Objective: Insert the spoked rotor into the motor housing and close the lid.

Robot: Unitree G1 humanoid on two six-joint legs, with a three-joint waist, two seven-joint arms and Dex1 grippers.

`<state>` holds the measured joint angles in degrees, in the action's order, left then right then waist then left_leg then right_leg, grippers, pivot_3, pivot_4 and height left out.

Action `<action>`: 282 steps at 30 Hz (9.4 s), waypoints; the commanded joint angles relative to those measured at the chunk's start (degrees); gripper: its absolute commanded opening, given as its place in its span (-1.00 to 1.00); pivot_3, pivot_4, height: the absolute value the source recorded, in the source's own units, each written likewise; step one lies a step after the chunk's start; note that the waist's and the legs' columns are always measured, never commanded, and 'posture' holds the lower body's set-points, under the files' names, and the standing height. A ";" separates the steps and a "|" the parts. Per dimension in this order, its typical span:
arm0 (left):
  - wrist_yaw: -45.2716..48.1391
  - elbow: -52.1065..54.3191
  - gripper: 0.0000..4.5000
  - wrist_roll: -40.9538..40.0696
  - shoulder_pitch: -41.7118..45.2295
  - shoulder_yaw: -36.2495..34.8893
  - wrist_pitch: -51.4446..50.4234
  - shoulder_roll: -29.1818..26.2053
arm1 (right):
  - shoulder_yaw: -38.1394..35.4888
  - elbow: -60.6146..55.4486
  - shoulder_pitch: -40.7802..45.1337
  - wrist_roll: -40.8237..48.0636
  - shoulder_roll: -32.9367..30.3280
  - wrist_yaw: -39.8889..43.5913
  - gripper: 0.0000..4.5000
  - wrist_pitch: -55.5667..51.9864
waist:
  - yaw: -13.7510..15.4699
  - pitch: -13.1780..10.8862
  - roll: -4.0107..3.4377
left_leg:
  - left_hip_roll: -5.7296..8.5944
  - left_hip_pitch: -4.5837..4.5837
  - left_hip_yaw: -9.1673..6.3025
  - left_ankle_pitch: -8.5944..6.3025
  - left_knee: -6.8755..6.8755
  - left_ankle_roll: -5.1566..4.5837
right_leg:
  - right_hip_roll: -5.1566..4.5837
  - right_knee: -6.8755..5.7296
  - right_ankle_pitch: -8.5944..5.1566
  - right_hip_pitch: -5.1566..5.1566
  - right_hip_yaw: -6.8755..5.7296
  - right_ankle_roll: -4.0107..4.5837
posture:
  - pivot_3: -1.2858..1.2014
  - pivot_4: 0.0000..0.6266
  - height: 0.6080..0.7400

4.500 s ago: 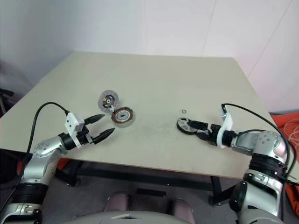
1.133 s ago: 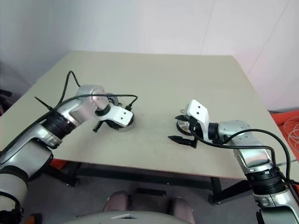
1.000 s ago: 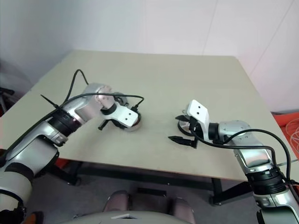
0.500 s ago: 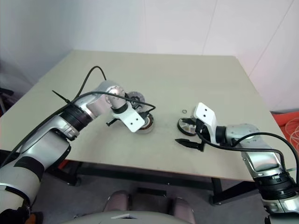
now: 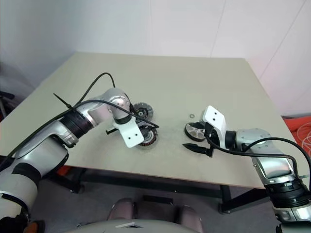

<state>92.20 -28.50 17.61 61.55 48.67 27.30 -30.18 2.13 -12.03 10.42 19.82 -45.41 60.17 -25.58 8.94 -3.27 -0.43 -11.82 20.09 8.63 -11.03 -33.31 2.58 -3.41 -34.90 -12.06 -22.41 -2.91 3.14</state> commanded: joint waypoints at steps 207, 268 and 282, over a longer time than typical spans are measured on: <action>-25.69 39.75 0.75 -48.56 -65.08 -64.28 -47.06 -16.12 | 30.58 20.44 41.84 -13.00 22.90 5.39 -0.73 -24.03 | -3.49 -0.07 0.02 | -0.07 0.01 -0.03 0.02 -0.59 -0.08 | 0.12 -0.84 -0.32 -0.33 0.09 -0.17 | 0.03 -1.00 1.00; -26.94 36.15 0.75 -47.09 -60.38 -61.13 -44.90 -15.07 | 31.80 27.47 39.57 -14.26 27.75 2.81 -0.73 -23.49 | -3.53 -0.05 0.06 | -0.07 -0.07 -0.02 0.08 -0.41 0.02 | 0.12 -0.85 -0.24 -0.33 0.09 -0.03 | 0.03 -1.00 1.00; -26.57 34.97 0.75 -46.56 -59.56 -60.42 -44.18 -14.70 | 31.87 25.46 39.27 -13.37 27.09 3.89 -0.57 -25.27 | -3.51 -0.04 0.07 | -0.07 -0.09 -0.02 0.08 -0.40 0.02 | 0.12 -0.85 -0.21 -0.31 0.09 0.02 | 0.03 -1.00 1.00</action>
<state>65.68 5.93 -28.87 0.90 -11.07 -17.97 -44.71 34.00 15.26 49.71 5.91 -18.03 62.92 -50.18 5.44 -3.32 -0.35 -11.89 20.00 8.60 -10.95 -33.71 2.60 -3.29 -35.74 -12.27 -22.73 -2.82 3.17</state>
